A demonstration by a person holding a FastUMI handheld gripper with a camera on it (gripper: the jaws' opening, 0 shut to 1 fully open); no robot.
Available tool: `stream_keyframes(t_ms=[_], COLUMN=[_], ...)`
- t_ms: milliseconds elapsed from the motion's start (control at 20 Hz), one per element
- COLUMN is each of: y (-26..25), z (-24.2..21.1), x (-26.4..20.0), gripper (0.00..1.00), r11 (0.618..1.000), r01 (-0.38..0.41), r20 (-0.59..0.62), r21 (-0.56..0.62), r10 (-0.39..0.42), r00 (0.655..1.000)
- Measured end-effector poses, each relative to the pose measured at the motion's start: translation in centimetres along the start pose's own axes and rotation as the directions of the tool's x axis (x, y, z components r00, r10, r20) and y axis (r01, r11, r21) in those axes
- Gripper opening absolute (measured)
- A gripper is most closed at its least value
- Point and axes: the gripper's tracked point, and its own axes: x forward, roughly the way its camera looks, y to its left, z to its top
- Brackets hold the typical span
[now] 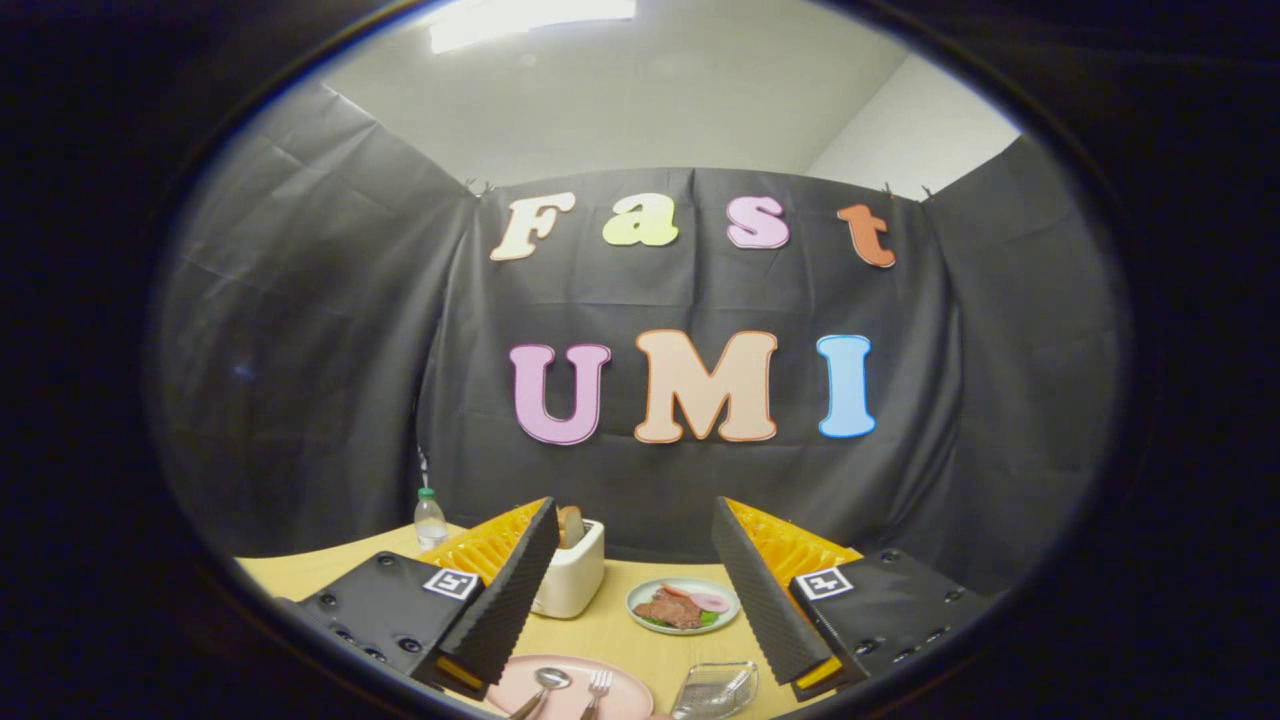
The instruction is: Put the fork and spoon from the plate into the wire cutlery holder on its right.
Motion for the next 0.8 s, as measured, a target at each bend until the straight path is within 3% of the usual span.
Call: stream_keyframes(t_ms=[450,800], y=[1.0,1.6], z=[-2.0,-7.2], x=[0.4,0.6], gripper=[0.99,0.99], r11=[0.999,0.998], r01=[-0.031,-0.046], r20=[-0.053,-0.198], r21=[0.012,0.034], r10=[0.031,0.052], r00=[0.998,0.979])
